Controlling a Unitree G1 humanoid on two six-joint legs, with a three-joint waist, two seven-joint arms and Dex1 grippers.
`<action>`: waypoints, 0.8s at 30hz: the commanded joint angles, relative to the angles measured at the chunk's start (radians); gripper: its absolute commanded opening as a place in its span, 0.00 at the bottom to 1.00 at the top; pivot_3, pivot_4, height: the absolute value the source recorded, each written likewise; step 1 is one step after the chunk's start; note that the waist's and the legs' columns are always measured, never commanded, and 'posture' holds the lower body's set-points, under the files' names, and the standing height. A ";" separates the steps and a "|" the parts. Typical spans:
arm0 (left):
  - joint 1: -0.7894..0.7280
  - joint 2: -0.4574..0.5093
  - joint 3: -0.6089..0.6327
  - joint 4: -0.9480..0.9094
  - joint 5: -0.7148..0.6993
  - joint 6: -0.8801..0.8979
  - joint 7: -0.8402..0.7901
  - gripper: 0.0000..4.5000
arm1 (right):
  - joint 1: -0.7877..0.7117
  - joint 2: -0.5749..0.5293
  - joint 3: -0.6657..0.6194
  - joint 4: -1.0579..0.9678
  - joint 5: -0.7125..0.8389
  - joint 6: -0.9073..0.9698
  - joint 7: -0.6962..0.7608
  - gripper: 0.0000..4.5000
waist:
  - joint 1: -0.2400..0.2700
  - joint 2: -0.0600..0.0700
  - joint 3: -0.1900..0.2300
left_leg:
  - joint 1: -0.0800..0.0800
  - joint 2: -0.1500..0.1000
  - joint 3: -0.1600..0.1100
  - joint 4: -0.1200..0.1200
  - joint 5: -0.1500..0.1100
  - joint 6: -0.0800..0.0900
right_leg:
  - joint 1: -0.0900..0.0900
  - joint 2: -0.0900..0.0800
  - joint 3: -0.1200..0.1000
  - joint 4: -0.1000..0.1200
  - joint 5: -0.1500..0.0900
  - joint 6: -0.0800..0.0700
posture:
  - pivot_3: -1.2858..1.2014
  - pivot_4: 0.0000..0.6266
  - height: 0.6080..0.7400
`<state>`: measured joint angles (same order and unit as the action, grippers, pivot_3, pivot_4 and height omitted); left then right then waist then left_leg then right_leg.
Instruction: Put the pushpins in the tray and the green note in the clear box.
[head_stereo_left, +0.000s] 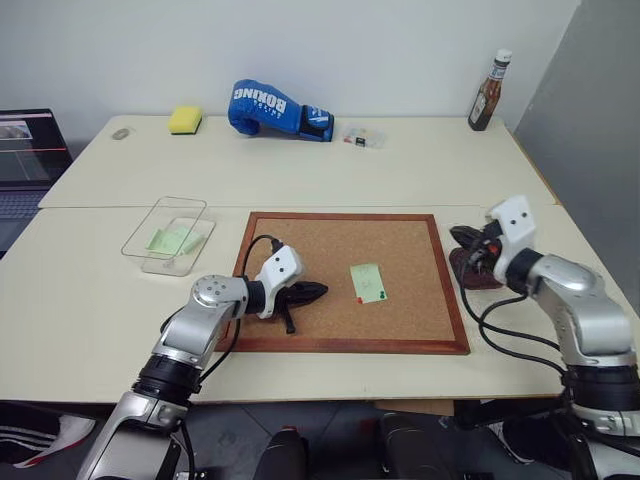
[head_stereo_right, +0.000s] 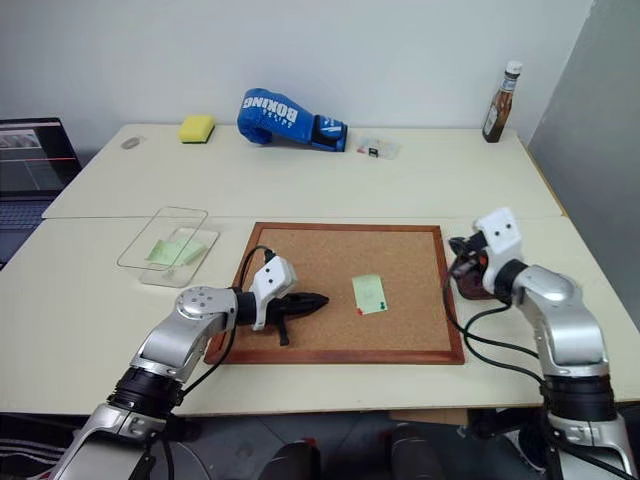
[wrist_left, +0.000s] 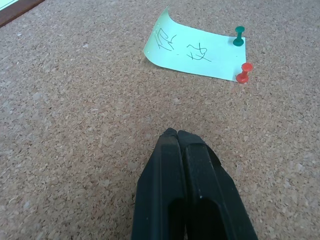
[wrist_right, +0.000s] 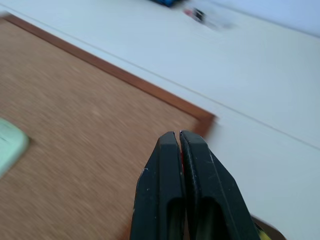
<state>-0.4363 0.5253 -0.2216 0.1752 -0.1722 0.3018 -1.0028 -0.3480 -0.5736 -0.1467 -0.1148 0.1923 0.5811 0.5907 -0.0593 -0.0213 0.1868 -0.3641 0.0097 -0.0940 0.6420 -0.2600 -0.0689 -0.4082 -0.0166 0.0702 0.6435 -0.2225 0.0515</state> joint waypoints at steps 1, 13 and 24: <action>0.027 0.007 -0.048 0.054 0.036 0.041 -0.025 0.00 | 0.019 0.003 -0.029 0.041 0.000 -0.028 -0.027 0.01 | 0.000 0.000 0.000 | 0.000 0.000 0.000 0.000 0.000 0.000 | 0.000 0.000 0.000 0.000 0.000 0.000 | 0.52 0.24 1.00; 0.022 0.012 -0.050 0.049 0.036 0.042 -0.039 0.00 | -0.034 0.056 -0.095 0.200 0.049 -0.018 -0.107 0.05 | 0.001 0.000 0.000 | 0.000 0.000 0.000 0.000 0.000 0.000 | 0.000 0.000 0.000 0.000 0.000 0.000 | 0.52 0.24 1.00; 0.028 0.017 -0.047 0.043 0.036 0.043 -0.040 0.00 | -0.034 0.039 -0.090 0.217 0.056 -0.034 -0.092 0.53 | 0.000 0.000 0.000 | 0.000 0.000 0.000 -0.001 0.000 0.000 | 0.000 0.000 0.000 -0.001 0.000 0.000 | 0.52 0.24 1.00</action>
<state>-0.4469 0.5278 -0.2250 0.1836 -0.1722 0.3018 -1.0226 -0.3708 -0.5199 -0.2139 0.1233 0.2352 0.5654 0.4964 -0.0592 -0.0211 0.1867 -0.3644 0.0096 -0.0938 0.6410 -0.2601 -0.0688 -0.4083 -0.0166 0.0703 0.6427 -0.2226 0.0516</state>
